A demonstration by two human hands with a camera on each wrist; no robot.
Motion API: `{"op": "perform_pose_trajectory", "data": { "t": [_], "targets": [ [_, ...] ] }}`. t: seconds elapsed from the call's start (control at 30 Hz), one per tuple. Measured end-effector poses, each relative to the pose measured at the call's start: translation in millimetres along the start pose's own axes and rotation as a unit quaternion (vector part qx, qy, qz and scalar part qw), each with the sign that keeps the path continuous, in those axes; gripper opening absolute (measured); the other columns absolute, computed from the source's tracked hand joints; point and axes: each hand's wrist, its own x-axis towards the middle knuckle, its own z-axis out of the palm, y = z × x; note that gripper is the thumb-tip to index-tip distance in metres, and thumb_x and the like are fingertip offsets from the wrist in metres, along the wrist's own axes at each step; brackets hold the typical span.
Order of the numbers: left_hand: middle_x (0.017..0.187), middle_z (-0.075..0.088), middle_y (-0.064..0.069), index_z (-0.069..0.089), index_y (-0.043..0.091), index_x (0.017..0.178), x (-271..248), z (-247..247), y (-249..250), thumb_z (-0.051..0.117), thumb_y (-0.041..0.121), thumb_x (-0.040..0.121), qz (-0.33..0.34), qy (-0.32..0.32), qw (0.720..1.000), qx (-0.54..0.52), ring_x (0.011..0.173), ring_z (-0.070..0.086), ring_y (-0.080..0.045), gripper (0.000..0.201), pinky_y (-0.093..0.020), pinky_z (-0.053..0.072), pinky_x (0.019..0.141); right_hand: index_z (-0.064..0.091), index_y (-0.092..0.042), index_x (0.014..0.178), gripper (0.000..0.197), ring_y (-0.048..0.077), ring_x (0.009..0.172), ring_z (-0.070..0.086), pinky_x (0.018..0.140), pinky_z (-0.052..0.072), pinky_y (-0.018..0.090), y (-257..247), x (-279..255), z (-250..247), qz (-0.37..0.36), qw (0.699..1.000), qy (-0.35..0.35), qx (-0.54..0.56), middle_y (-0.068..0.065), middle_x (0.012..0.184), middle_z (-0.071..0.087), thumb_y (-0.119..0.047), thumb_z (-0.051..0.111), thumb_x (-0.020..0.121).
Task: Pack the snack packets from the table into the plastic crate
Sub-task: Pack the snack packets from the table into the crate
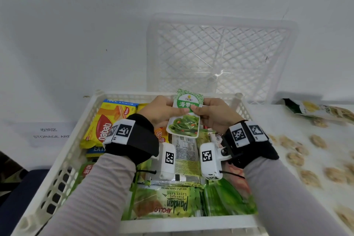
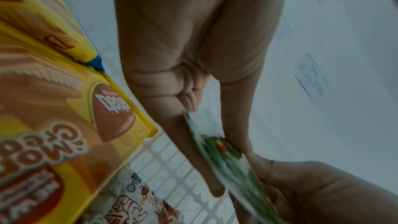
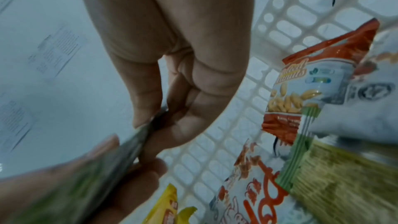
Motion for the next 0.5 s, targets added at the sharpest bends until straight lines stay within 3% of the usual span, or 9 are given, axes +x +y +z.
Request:
{"op": "perform_pose_trajectory", "data": {
  "t": [0.1,0.23,0.33,0.5],
  "targets": [
    [0.091,0.072,-0.008,0.066,0.000,0.094,-1.5,2.7,-1.2,0.067,-0.004,0.080,0.011,-0.014,1.000,0.005,0.072,0.072,-0.015,0.015,-0.025,0.058,0.061,0.065,0.006,0.098,0.014,0.022,0.075,0.069,0.069,0.059,0.033,-0.2,0.5,1.5,0.009,1.000,0.027,0.007,0.013,0.087,0.073,0.002,0.062,0.084],
    [0.093,0.072,-0.011,0.067,-0.003,0.098,-0.3,2.4,-3.5,0.069,-0.003,0.079,0.016,-0.002,0.999,0.037,0.077,0.071,-0.019,0.020,-0.029,0.059,0.069,0.067,0.005,0.092,0.010,0.018,0.062,0.069,0.055,0.057,0.027,1.2,2.0,4.9,0.016,0.998,0.054,0.006,0.011,0.076,0.073,-0.003,0.062,0.086],
    [0.095,0.072,-0.016,0.069,0.000,0.097,-0.2,4.0,-5.9,0.074,0.000,0.076,0.029,0.008,0.994,0.102,0.088,0.071,-0.026,0.022,-0.036,0.056,0.082,0.066,0.004,0.084,0.017,0.019,0.059,0.069,0.052,0.056,0.027,3.1,2.4,4.7,0.015,0.998,0.065,-0.015,0.012,0.072,0.072,-0.013,0.067,0.085],
    [0.091,0.074,-0.011,0.071,0.007,0.086,1.1,9.2,-5.8,0.075,0.001,0.075,0.038,0.003,0.991,0.130,0.084,0.071,-0.020,0.014,-0.036,0.056,0.083,0.058,0.002,0.067,0.023,0.021,0.057,0.067,0.053,0.055,0.028,-0.5,2.5,-0.5,0.017,0.996,0.081,-0.043,0.018,0.072,0.070,-0.010,0.071,0.081]
  ]
}}
